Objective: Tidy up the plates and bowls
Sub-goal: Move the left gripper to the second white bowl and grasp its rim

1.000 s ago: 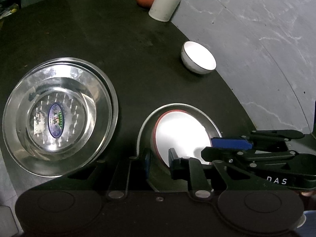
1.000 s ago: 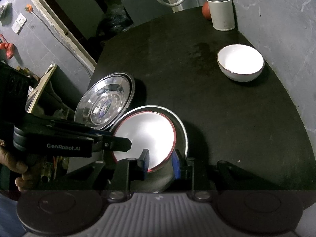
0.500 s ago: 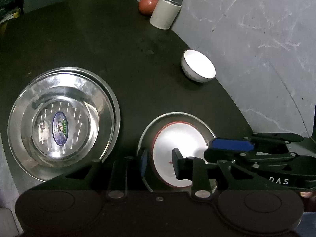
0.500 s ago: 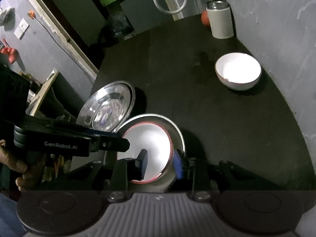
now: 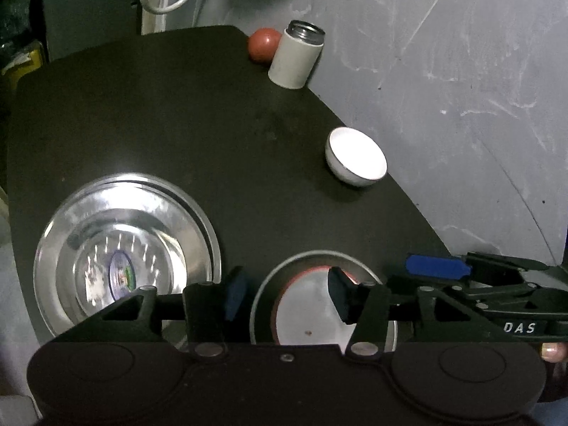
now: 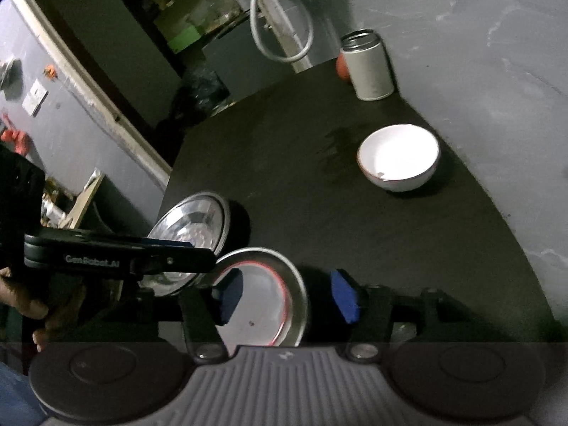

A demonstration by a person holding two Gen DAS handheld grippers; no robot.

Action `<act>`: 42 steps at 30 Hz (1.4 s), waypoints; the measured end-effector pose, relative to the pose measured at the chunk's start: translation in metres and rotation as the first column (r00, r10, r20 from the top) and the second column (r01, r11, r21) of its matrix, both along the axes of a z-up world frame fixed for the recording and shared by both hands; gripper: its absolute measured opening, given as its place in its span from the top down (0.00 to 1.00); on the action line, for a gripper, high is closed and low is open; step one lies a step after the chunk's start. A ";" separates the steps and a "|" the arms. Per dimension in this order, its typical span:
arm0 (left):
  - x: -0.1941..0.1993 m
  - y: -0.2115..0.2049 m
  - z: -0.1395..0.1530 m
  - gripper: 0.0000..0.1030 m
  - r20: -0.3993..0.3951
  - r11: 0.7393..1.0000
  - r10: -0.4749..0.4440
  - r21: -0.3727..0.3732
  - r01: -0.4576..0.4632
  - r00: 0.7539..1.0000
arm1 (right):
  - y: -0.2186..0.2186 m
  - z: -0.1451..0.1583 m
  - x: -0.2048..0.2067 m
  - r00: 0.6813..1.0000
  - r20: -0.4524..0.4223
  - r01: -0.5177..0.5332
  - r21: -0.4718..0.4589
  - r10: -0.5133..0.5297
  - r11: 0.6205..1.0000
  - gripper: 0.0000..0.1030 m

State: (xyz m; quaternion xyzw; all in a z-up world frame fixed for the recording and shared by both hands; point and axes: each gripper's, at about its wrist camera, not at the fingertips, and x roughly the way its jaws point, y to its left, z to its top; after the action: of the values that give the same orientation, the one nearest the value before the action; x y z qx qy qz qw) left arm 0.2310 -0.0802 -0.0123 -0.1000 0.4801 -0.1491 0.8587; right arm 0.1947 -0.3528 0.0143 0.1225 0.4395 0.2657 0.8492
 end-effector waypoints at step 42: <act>0.153 -0.083 -0.024 0.01 0.152 0.984 -0.066 0.171 0.039 0.986 | -0.045 -0.051 0.061 0.877 -0.037 0.481 0.055 -0.479 0.875 0.02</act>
State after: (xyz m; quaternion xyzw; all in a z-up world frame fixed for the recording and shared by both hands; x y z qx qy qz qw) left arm 0.3837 -0.1631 -0.0367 -0.0025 0.4241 -0.1382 0.8950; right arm 0.2560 -0.3979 -0.0370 0.2570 0.3965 0.0590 0.8794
